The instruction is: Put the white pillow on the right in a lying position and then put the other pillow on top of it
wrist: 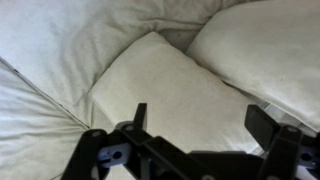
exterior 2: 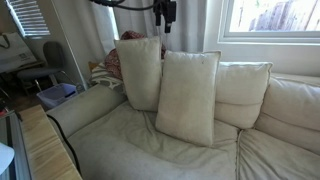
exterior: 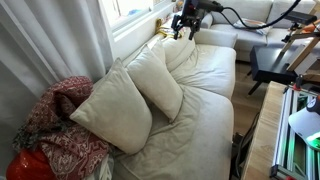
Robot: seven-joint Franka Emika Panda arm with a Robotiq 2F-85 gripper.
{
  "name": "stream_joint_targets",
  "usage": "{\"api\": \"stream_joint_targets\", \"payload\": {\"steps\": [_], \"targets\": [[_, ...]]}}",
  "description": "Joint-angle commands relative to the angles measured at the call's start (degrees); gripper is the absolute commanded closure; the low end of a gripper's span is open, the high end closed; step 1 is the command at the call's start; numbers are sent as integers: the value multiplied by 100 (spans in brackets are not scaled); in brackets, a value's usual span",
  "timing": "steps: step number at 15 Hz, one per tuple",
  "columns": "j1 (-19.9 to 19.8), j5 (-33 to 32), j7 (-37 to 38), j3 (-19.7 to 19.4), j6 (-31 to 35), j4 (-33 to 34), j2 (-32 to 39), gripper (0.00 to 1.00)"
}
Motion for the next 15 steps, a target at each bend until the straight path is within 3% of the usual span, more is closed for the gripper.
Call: {"api": "stream_joint_targets", "payload": {"steps": [1,6,9,12,13,15], "targets": [[6,557,682,129,828,788,1095,0],[115,608,1855,111,1970,1877,2295,0],[282,221,2260,-6,1950,2609,2957,0],[317,110,2200,89,1723,3191,3489,0],[255,225,2085,121,1918,2642,3033,0],[289,219,2088,129,1932,2760,3182,0]]}}
